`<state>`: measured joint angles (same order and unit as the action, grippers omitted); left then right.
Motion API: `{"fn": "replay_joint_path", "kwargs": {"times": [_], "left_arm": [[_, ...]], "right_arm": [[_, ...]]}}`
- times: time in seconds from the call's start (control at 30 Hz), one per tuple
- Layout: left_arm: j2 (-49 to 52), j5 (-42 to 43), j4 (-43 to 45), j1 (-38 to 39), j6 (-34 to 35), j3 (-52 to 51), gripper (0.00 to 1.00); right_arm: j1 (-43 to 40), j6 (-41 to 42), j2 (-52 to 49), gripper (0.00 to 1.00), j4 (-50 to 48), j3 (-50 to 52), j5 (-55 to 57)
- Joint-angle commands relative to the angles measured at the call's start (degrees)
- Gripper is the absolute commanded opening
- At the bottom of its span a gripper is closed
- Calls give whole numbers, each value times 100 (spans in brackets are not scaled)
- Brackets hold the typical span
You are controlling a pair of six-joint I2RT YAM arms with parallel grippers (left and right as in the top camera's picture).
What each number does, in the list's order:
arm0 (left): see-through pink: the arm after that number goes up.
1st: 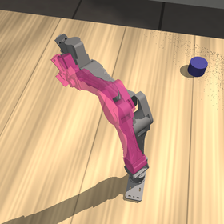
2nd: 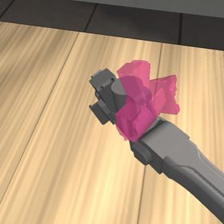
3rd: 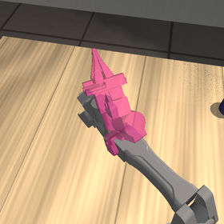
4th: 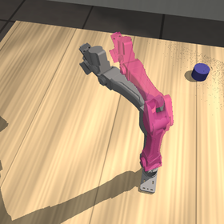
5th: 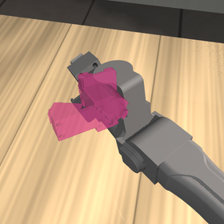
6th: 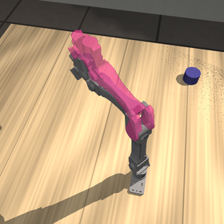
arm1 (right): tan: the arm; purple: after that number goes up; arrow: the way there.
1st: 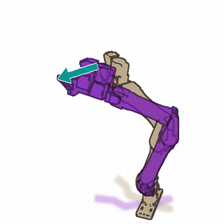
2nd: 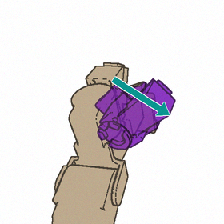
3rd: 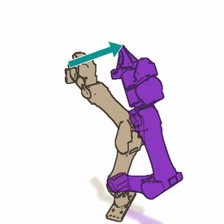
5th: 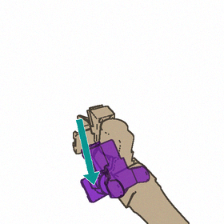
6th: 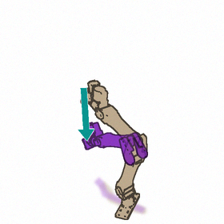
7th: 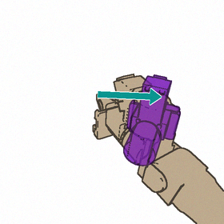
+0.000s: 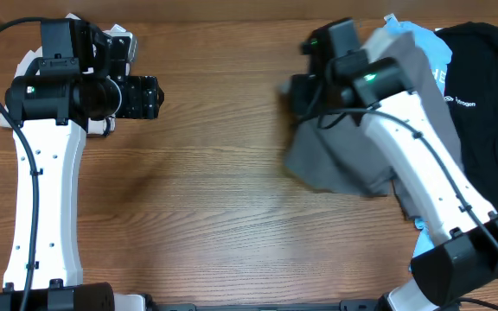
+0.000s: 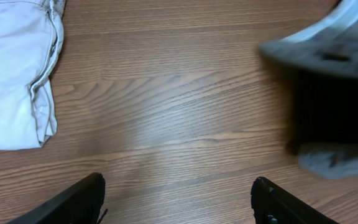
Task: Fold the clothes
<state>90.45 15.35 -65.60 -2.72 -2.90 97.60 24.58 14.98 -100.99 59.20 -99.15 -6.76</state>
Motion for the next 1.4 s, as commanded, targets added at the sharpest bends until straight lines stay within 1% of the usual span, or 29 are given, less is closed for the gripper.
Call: {"fn": "replay_joint_path", "kwargs": {"times": [0.0,0.07,0.23,0.47,0.53,0.57,0.6,0.63,0.67,0.7,0.73,0.83,0.87,0.97,1.0,1.1,1.17,1.3,1.33,1.37], "left_arm": [[17,-109,13,-39,122,162,78],[17,-216,33,-59,201,162,78],[17,-396,33,-146,310,162,79],[20,-398,155,-188,313,160,80],[20,-396,175,-188,313,160,80],[20,-396,175,-188,313,160,81],[20,-396,173,-188,313,160,82],[20,-396,173,-186,310,155,82],[20,-396,173,-186,313,155,82],[20,-396,175,-186,310,155,83],[22,-393,177,-186,313,155,83],[79,-365,184,-175,313,155,82],[179,-330,168,-170,310,155,81],[483,-179,133,-157,275,155,79],[588,-98,131,-142,229,155,78],[1003,289,160,-35,-114,155,73],[1281,560,282,83,-407,155,72],[1794,675,487,442,-1228,155,77],[1993,651,481,599,-1554,155,78],[2090,619,479,678,-1650,155,78]], "right_arm": [[380,348,-17,4,-212,-142,-131],[629,487,-151,4,-343,-140,-155],[1351,527,-518,4,-470,-140,-544],[2264,525,-614,4,-450,-138,-708],[2409,525,-614,4,-409,-138,-706],[2435,533,-614,17,-376,-138,-691],[2430,680,-612,43,-326,-144,-597],[2387,811,-608,62,-284,-151,-474],[2341,859,-605,69,-251,-153,-393],[2253,914,-595,73,-199,-168,-260],[2151,911,-595,76,-151,-188,-170],[1624,933,-577,78,74,-278,-31],[1285,942,-575,80,166,-306,-35],[566,949,-575,88,317,-326,-33],[348,949,-575,90,339,-326,-35],[-308,804,-577,91,330,-321,-24],[-649,708,-577,91,339,-319,15],[-1099,511,-577,91,533,-319,28],[-1196,470,-577,91,616,-319,28],[-1217,466,-577,91,647,-319,31]]}}
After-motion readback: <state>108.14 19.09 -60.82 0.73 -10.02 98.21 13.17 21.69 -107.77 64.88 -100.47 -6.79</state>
